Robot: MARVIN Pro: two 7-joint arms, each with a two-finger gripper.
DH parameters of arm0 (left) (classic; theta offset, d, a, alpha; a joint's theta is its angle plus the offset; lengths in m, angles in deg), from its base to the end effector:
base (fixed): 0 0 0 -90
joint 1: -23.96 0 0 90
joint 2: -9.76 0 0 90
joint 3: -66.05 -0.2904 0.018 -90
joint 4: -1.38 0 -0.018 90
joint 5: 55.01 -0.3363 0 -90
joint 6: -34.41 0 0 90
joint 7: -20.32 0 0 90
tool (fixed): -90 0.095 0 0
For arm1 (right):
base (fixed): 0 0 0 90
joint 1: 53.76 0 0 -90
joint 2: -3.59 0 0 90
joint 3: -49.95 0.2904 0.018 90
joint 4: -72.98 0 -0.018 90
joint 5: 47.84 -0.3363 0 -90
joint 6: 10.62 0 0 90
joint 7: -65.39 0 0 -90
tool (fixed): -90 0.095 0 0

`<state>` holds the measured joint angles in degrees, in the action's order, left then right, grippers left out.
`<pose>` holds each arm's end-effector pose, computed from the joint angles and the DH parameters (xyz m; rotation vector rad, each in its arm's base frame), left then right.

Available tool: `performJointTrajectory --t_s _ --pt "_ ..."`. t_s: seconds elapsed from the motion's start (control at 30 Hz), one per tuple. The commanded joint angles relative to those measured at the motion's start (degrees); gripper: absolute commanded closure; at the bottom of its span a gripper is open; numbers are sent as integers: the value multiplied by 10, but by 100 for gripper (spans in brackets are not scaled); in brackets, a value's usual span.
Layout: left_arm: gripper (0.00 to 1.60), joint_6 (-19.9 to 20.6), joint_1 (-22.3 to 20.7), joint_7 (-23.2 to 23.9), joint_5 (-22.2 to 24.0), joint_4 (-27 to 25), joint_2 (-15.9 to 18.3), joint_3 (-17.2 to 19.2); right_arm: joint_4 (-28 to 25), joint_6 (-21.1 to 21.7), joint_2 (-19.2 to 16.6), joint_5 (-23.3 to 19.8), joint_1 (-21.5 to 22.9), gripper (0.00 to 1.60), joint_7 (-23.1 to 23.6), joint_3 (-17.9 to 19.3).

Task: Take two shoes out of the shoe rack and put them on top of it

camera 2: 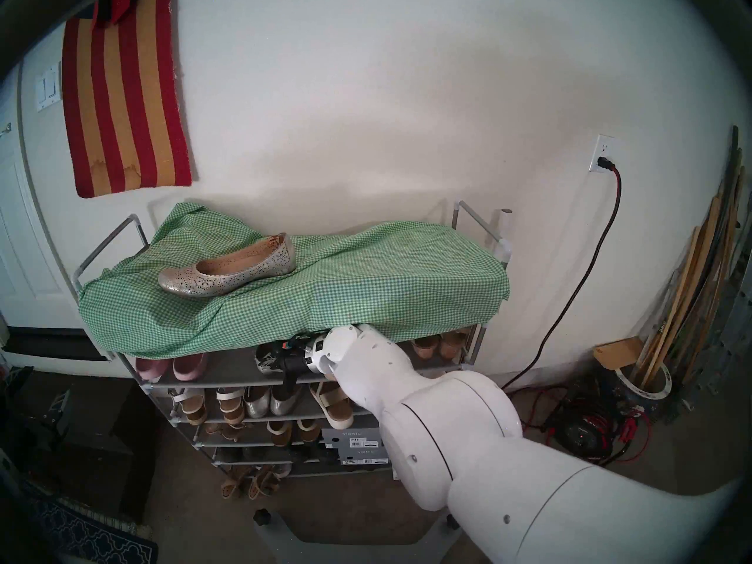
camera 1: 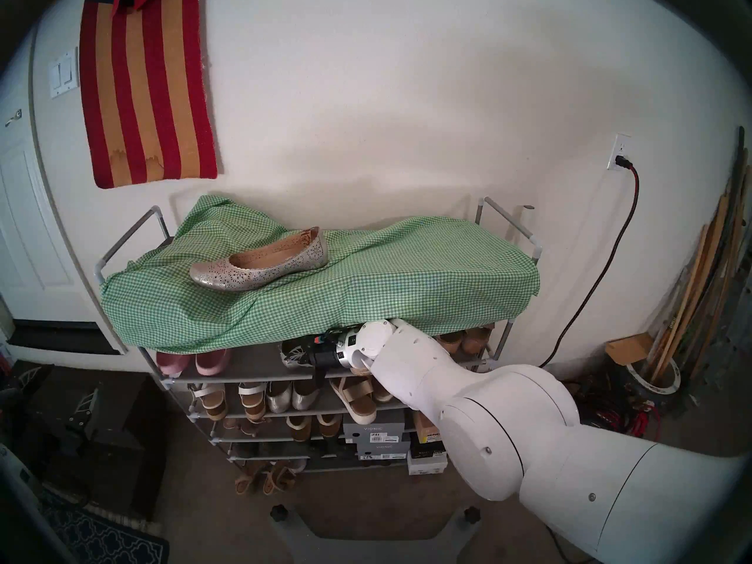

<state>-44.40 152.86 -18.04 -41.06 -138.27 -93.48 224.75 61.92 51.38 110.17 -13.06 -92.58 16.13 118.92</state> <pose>0.1019 0.2296 -0.1480 -2.1793 0.1840 -1.8152 0.5184 0.2830 -0.3660 -1.4529 -1.8512 -1.3205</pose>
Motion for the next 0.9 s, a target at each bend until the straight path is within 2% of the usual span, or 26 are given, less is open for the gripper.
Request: performJointTrajectory --t_s 0.0,0.2,0.57,0.87 --pt "0 2 0 1 1 -3 1 -1 7 -26 4 -9 12 160 10 7" --pt "0 2 0 2 1 -3 1 -1 9 -45 -2 -21 12 160 23 19" --pt "0 0 0 2 1 -3 2 -1 -10 -109 -5 -59 30 160 109 61" --pt "0 -1 -2 3 1 -3 3 -1 -26 -166 13 -85 40 160 194 89"
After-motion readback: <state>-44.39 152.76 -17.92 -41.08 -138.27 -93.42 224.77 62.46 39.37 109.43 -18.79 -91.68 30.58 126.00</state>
